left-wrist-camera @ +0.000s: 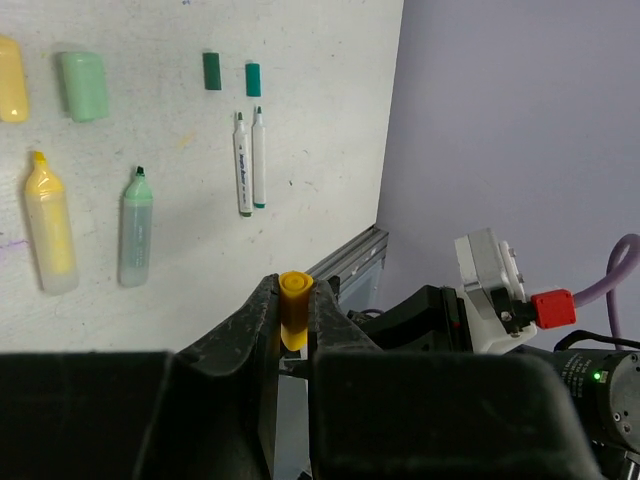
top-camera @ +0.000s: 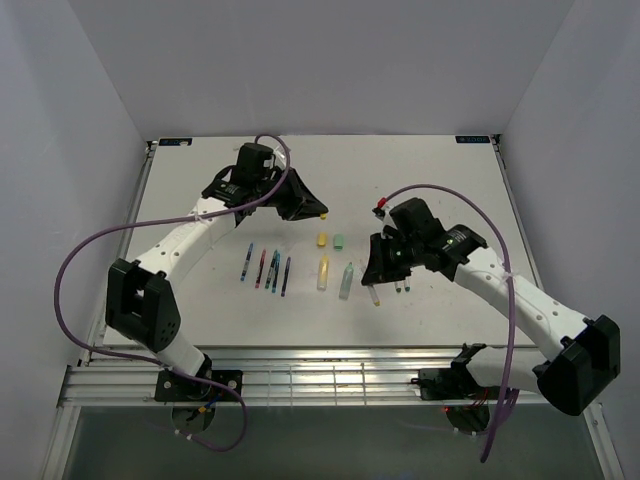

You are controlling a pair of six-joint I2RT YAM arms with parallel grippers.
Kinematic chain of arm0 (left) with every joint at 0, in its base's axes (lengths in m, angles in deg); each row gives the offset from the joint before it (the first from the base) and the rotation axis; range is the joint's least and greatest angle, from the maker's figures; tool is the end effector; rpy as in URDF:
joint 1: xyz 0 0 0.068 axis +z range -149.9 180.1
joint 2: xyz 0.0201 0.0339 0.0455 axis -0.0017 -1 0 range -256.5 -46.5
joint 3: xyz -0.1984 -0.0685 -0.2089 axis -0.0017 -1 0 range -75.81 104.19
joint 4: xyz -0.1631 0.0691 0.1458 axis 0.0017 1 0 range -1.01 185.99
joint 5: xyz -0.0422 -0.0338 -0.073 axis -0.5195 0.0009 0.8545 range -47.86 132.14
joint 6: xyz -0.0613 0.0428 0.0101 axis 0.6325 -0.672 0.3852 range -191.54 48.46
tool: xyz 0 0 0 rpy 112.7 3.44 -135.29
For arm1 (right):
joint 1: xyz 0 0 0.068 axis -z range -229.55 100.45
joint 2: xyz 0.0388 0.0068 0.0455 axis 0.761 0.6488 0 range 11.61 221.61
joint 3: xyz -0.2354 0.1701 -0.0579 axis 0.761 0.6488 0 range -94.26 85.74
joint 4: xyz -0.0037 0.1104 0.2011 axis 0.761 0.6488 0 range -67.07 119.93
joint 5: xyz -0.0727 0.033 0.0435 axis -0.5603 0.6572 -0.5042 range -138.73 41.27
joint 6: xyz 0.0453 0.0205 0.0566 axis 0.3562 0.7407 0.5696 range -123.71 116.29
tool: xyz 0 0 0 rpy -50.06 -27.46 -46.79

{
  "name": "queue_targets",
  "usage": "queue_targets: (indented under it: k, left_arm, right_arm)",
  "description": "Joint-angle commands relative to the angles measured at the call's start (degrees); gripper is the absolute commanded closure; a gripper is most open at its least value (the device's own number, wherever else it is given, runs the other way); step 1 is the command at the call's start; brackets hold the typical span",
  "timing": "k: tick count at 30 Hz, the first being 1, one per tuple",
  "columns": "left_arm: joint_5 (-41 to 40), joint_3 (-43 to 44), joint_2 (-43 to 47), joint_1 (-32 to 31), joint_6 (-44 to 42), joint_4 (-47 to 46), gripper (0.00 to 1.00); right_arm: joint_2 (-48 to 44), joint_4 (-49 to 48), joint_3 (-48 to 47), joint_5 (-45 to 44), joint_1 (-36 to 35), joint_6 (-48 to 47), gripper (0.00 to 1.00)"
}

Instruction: Open the pen caps

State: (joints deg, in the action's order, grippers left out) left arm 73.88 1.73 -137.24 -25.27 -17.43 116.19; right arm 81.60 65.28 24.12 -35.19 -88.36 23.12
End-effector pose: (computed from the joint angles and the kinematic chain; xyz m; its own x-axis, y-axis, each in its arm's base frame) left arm 0.2928 -0.1758 0.3288 -0.9318 -0.3206 -0.1701 -0.0487 0.5748 -0.8168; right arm 0.1656 0.1523 0.3078 -0.8654 -0.1329 -0.4831 -0.3745 0.8121 0.4474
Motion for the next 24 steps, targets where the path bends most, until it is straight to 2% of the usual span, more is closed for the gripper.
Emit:
queue_targets:
  k: [1,6,10,24]
  left_arm:
    - [-1.25,3.23,-1.19,-2.66,-2.60,0.92,1.00]
    - [-0.63,3.41,-1.64,-4.69,-2.78,0.84,1.00]
    - [-0.37,1.74,-0.32,-4.78,-3.39,0.92,1.00]
    - [2.44,-3.97,3.37,-4.78,-4.36,0.92,1.00]
  right_arm:
    - [-2.93,-5.34,4.57,1.23,1.97,1.29,0.92]
    - [-1.36,-5.70,9.32,-4.03,5.84,1.30,0.92]
    - [3.90,-6.05,9.77,-9.92,7.34,-0.11,0.92]
    - [20.35,-10.53,5.73,-15.21,9.36,-5.82,0.92]
